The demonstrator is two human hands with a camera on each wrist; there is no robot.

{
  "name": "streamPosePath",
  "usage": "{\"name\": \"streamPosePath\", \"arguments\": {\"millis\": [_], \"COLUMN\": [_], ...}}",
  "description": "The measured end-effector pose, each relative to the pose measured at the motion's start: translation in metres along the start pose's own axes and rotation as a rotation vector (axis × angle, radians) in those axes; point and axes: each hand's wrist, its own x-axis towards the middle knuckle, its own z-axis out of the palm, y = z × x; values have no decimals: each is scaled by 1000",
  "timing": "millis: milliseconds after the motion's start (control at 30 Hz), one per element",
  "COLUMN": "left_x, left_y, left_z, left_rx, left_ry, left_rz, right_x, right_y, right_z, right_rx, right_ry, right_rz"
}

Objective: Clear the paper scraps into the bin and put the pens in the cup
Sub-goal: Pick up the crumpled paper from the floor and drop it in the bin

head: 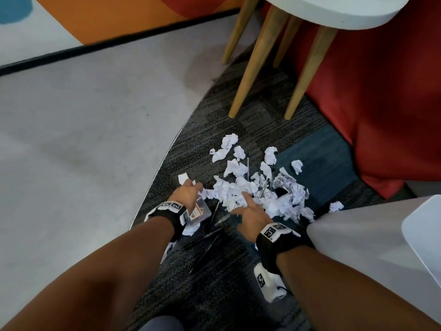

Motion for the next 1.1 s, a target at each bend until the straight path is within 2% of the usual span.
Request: {"name": "streamPosePath", "arguments": {"millis": [167,267,400,567,700,900,1100], "left_x": [-17,-28,-37,-51,-66,-83,-91], "left_y": [7,11,23,49,85,165,272], "left_z": [15,25,22,-6,-39,-89,-124], "left_rx": [-16,-74,-103,-92,-88,-163,-185], "left_ry": [59,111,106,84,80,133,134], "left_rz": [30,63,63,126,165,299,455], "right_x": [20,22,10,-39,-78,-131,-186], "right_y": [3,6,15,22,35,59,99], "right_z": [22,29,28,-11,-40,-74,-104], "right_rx": [-205,-229,-117,242,454,842,1063], "right_ry": [-127,-152,10,415,603,763,1073], "right_rz": [8,4,-24,17,76,180,218]}}
